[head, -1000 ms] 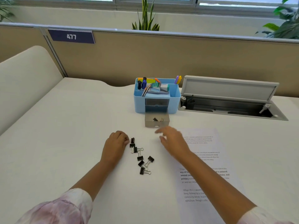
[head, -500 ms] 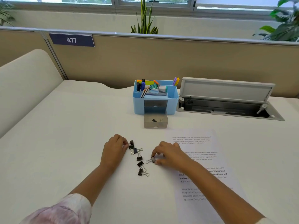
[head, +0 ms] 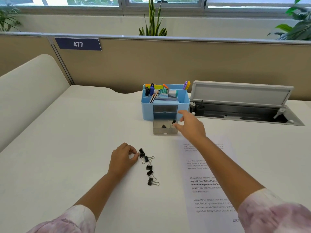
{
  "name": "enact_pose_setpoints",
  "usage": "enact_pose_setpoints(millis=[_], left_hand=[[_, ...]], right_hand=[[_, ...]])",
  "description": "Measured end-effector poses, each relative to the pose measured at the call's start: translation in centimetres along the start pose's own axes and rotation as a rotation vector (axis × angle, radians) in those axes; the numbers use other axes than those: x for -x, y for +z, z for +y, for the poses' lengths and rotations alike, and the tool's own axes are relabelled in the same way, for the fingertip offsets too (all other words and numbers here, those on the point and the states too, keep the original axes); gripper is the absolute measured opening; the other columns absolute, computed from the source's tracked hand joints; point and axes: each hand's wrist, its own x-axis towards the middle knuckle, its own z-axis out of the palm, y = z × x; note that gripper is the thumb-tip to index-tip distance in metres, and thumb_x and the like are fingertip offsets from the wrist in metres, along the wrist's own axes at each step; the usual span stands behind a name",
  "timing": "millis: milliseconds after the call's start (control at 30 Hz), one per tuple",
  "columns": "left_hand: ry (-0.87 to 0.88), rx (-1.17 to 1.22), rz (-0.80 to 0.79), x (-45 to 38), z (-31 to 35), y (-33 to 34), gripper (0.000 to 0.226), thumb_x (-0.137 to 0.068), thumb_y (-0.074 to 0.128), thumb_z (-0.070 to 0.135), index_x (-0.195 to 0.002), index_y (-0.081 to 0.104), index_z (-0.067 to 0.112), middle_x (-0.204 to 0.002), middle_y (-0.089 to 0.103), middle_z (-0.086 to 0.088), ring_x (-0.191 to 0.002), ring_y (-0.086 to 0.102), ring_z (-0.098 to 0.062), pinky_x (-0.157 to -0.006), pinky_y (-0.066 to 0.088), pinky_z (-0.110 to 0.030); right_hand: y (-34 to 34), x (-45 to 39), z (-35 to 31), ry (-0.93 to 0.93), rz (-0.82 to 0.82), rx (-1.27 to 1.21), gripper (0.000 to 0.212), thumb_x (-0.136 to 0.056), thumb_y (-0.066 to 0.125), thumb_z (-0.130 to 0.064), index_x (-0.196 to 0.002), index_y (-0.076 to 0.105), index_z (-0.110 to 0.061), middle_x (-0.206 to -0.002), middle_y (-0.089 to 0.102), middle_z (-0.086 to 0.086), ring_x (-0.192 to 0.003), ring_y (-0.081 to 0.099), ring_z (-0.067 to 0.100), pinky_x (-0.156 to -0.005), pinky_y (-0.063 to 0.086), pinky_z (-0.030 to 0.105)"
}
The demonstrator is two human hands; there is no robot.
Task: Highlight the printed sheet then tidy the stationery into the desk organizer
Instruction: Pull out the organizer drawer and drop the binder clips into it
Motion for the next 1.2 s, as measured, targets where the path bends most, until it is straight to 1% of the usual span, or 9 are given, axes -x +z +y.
enact_pose_setpoints(millis=[67, 167, 267, 433, 633, 700, 900, 1033, 1200], left_hand=[[-0.016, 0.002, -0.004, 0.0, 0.0, 0.0, 0.009, -0.074, 0.072, 0.017, -0.073, 0.063, 0.016, -0.075, 0.051, 0.013, -0.072, 0.052, -0.009, -0.075, 0.043, -0.031], [-0.041, -0.036, -0.045, -0.4, 0.2, 0.0, 0.009, -0.077, 0.069, 0.021, -0.074, 0.061, 0.019, -0.077, 0.05, 0.01, -0.075, 0.05, -0.01, -0.077, 0.041, -0.031], [-0.098, -0.135, -0.152, -1.2, 1.2, -0.3, 0.008, -0.081, 0.062, 0.027, -0.077, 0.058, 0.022, -0.084, 0.048, 0.006, -0.081, 0.052, -0.014, -0.079, 0.034, -0.029], [-0.084, -0.498, -0.253, -1.8, 2.6, -0.5, 0.02, -0.086, 0.05, 0.028, -0.095, 0.061, 0.014, -0.101, 0.053, -0.002, -0.093, 0.057, -0.022, -0.08, 0.036, -0.03], [0.022, -0.693, -0.272, -1.9, 2.9, -0.7, 0.021, -0.084, 0.048, 0.023, -0.097, 0.06, 0.012, -0.103, 0.055, -0.003, -0.088, 0.058, -0.023, -0.068, 0.027, -0.028], [0.034, -0.67, -0.27, -2.0, 3.4, -1.1, 0.02, -0.084, 0.049, 0.023, -0.098, 0.06, 0.012, -0.103, 0.055, -0.003, -0.087, 0.059, -0.023, -0.068, 0.029, -0.028], [0.031, -0.264, -0.246, -4.4, 7.1, -2.4, 0.011, -0.083, 0.055, 0.022, -0.087, 0.059, 0.012, -0.093, 0.051, -0.004, -0.078, 0.056, -0.022, -0.068, 0.039, -0.027], [0.04, -0.21, -0.215, -7.7, 9.7, -1.5, 0.015, -0.085, 0.057, 0.022, -0.087, 0.061, 0.008, -0.09, 0.05, -0.007, -0.074, 0.053, -0.02, -0.064, 0.039, -0.026], [-0.092, -0.223, -0.214, -11.7, 12.0, 0.0, 0.022, -0.089, 0.052, 0.02, -0.103, 0.058, 0.004, -0.089, 0.046, -0.008, -0.076, 0.05, -0.02, -0.067, 0.042, -0.028]], right_hand=[[0.6, 1.0, 0.3, -0.014, -0.017, 0.009, 0.052, -0.086, 0.062, -0.037, -0.132, 0.042, -0.024, -0.118, 0.058, 0.001, -0.103, 0.057, 0.018, -0.089, 0.05, 0.041], [2.7, 4.5, 1.4, -0.14, -0.039, 0.052, 0.035, -0.09, 0.055, -0.034, -0.123, 0.051, -0.025, -0.108, 0.061, -0.004, -0.091, 0.057, 0.012, -0.086, 0.05, 0.037], [5.5, 8.5, 2.6, -0.251, -0.077, 0.065, 0.025, -0.09, 0.052, -0.031, -0.112, 0.06, -0.024, -0.102, 0.064, -0.004, -0.094, 0.056, 0.016, -0.086, 0.046, 0.034], [8.5, 11.4, 4.2, -0.37, 0.152, 0.057, 0.02, -0.082, 0.048, -0.029, -0.092, 0.065, -0.026, -0.094, 0.062, -0.009, -0.087, 0.055, 0.014, -0.077, 0.045, 0.027], [8.9, 11.4, 4.0, -0.378, 0.213, 0.056, 0.018, -0.081, 0.047, -0.026, -0.09, 0.063, -0.027, -0.093, 0.061, -0.011, -0.087, 0.053, 0.013, -0.076, 0.043, 0.026], [9.1, 11.4, 4.1, -0.38, 0.225, 0.06, 0.018, -0.081, 0.047, -0.026, -0.089, 0.063, -0.027, -0.093, 0.06, -0.011, -0.087, 0.05, 0.011, -0.075, 0.042, 0.025], [9.4, 11.3, 4.2, -0.387, 0.239, 0.087, 0.016, -0.081, 0.048, -0.026, -0.089, 0.063, -0.027, -0.093, 0.06, -0.012, -0.084, 0.051, 0.012, -0.075, 0.043, 0.025], [9.6, 11.3, 4.3, -0.381, 0.25, 0.083, 0.017, -0.082, 0.048, -0.026, -0.089, 0.063, -0.026, -0.093, 0.061, -0.011, -0.085, 0.051, 0.012, -0.078, 0.04, 0.023], [9.6, 11.2, 4.3, -0.391, 0.264, 0.067, 0.017, -0.082, 0.048, -0.024, -0.089, 0.064, -0.025, -0.093, 0.061, -0.01, -0.088, 0.042, 0.008, -0.08, 0.03, 0.019]])
